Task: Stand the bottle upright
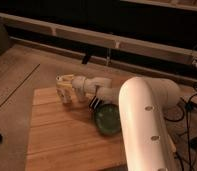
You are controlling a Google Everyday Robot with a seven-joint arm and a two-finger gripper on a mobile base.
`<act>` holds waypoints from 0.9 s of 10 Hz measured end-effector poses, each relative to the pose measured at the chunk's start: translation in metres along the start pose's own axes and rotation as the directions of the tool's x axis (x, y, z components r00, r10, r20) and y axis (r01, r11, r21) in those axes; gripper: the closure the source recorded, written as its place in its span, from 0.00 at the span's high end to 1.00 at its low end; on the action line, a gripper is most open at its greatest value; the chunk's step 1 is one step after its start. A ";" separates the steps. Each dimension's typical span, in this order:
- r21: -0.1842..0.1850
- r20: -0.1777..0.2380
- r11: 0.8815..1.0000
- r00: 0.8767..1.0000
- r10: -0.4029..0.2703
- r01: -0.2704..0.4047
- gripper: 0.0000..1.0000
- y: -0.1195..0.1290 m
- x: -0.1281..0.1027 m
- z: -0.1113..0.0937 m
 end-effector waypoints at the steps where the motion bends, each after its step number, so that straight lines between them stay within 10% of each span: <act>1: 0.007 0.024 1.000 1.000 0.006 -0.006 0.60 -0.001 0.001 0.001; 4: 0.010 0.084 1.000 0.996 0.015 -0.016 0.79 0.001 0.001 0.012; 9: -0.010 0.067 1.000 0.997 0.023 -0.022 0.79 0.011 0.010 0.026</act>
